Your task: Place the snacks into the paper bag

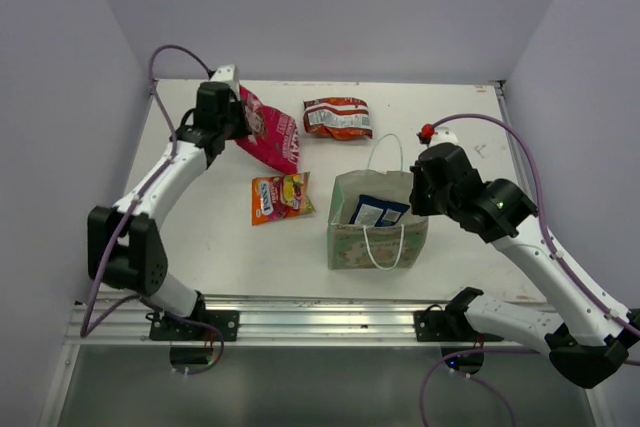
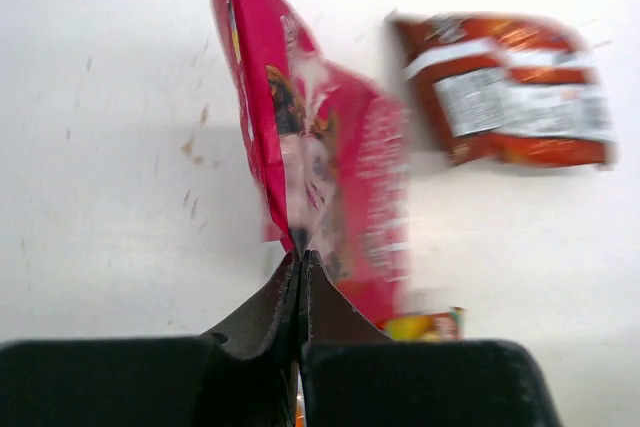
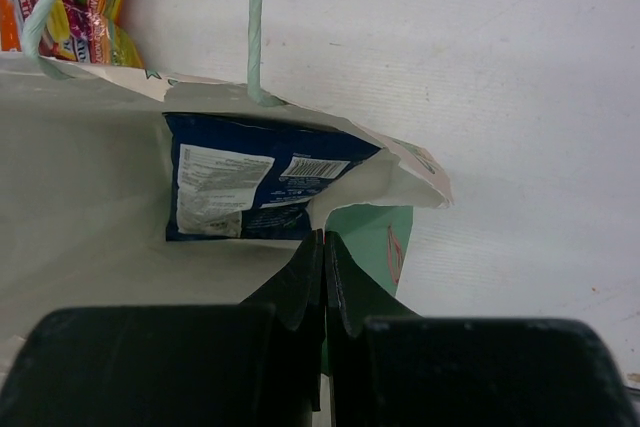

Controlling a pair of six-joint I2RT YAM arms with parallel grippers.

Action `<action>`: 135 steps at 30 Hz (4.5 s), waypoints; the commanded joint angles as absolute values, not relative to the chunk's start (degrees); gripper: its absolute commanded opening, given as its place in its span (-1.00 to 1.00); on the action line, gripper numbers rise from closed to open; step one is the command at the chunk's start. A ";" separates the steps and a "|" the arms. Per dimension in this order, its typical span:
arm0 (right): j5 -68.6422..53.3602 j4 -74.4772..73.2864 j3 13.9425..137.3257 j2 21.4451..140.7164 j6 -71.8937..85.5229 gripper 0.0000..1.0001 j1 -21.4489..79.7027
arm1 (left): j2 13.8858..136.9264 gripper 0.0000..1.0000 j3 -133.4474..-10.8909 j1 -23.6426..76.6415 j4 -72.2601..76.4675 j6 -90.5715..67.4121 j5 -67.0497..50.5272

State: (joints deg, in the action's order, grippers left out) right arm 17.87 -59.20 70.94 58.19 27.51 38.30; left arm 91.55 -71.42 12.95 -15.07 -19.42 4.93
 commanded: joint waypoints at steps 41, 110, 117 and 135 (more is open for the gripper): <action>18.11 -61.08 69.35 54.40 27.69 -1.00 38.41 | 83.14 -1.00 -104.59 61.78 -11.16 -19.34 -17.94; 18.28 -62.84 68.29 52.47 29.35 -1.00 38.50 | 77.00 0.99 -102.57 70.22 -15.84 -18.56 29.16; 17.84 -62.14 68.12 53.44 29.27 -1.00 38.41 | 64.86 1.00 -87.99 66.55 -11.40 -5.89 64.42; 16.17 -60.12 67.85 54.76 28.83 -1.00 38.41 | 82.34 1.00 -56.79 29.62 -18.20 -25.67 11.62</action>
